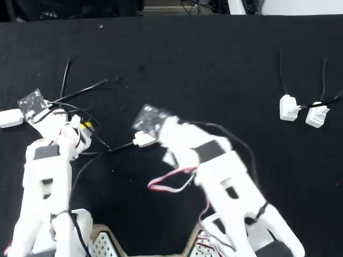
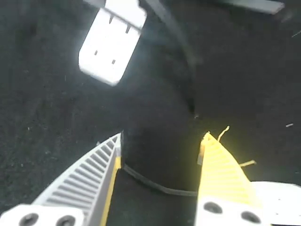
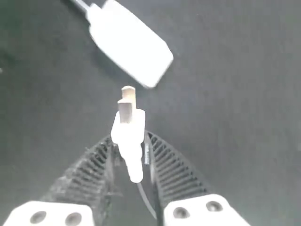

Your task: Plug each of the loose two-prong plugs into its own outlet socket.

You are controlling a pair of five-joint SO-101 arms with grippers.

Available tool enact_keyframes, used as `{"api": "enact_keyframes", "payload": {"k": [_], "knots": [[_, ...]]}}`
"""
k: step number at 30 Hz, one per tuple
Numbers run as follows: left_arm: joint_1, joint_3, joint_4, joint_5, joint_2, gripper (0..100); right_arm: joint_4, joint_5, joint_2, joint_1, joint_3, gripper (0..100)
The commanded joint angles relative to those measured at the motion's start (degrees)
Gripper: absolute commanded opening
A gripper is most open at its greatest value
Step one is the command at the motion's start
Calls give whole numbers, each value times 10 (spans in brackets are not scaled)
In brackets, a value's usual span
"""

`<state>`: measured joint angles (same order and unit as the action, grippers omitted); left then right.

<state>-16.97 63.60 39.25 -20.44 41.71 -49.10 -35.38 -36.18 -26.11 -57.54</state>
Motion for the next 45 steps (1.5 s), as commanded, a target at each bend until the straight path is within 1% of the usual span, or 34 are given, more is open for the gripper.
{"api": "enact_keyframes", "payload": {"k": [1,3,8,11,14,20,24,29,31,35,45], "knots": [[9,44,4,5,148,267,119,110,-4,-96,-19,11],[20,75,4,5,212,267,176,150,7,-117,-34,11],[82,142,8,5,338,267,291,215,25,-148,-73,11],[101,172,8,5,398,267,340,236,23,-156,-103,11],[116,193,9,6,441,267,361,239,23,-177,-124,11],[174,222,10,73,477,267,362,239,22,-200,-125,11],[182,225,10,99,476,267,358,237,3,-198,-128,11],[182,228,10,112,476,267,270,235,-113,-198,-131,11],[185,233,10,115,476,267,251,234,-153,-198,-139,11],[185,234,10,115,476,267,269,234,-204,-198,-173,11],[185,236,10,115,476,267,266,239,-283,-197,-199,11]]}}
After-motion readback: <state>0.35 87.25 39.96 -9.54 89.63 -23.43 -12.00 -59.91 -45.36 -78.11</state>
